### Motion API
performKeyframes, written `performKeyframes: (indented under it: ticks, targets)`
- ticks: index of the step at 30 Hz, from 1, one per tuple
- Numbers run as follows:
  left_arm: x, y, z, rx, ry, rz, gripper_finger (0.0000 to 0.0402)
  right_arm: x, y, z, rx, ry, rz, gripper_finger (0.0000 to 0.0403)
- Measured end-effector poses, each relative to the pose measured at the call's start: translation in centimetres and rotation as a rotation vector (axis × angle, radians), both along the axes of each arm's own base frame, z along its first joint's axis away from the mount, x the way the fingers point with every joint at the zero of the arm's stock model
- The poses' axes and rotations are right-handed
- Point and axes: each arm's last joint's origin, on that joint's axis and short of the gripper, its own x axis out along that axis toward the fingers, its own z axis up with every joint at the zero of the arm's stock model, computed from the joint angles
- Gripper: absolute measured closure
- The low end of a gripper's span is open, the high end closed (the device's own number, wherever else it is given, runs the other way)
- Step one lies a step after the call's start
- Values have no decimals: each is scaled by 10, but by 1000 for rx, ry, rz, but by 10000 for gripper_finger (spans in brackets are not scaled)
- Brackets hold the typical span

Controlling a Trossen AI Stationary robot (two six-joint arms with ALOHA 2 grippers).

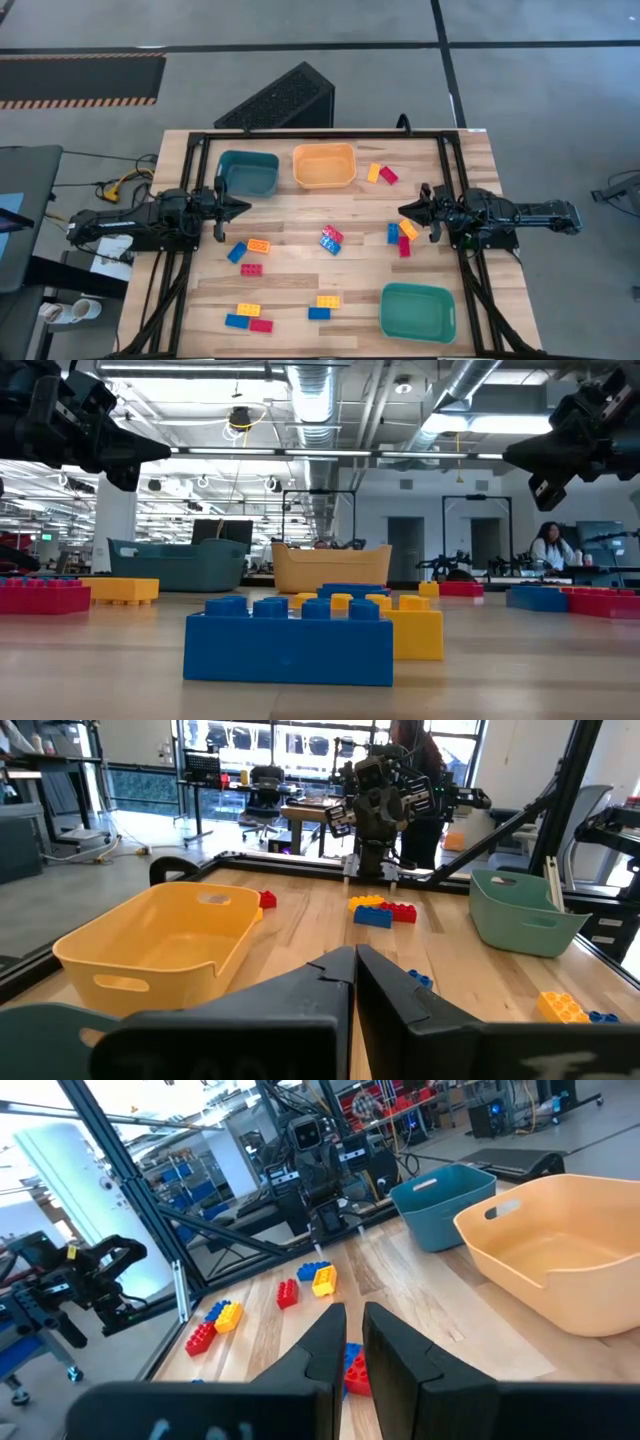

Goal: Sort & place blocks by color
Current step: Put the blue game piece into the green bin

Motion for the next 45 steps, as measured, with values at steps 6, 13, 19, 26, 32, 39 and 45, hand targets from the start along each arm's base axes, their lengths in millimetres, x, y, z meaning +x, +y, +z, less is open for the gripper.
performKeyframes:
  ticks: [6,13,19,26,32,39,45]
  targets:
    - [0,0,0,0,0,0,401,0,0,0,0,-3,-9,337]
    - [0,0,0,0,-1,0,401,-2,-5,10,0,-40,-114,337]
    - [0,0,0,0,0,0,401,-10,-9,35,-49,4,-164,337]
    - [0,0,0,0,0,0,401,-10,-15,48,-26,213,-273,331]
    - [0,0,0,0,0,0,401,5,-20,45,10,371,-288,274]
    - [0,0,0,0,0,-1,401,21,-18,48,29,548,-186,186]
    - [0,0,0,0,0,0,401,39,-9,50,-54,648,-80,174]
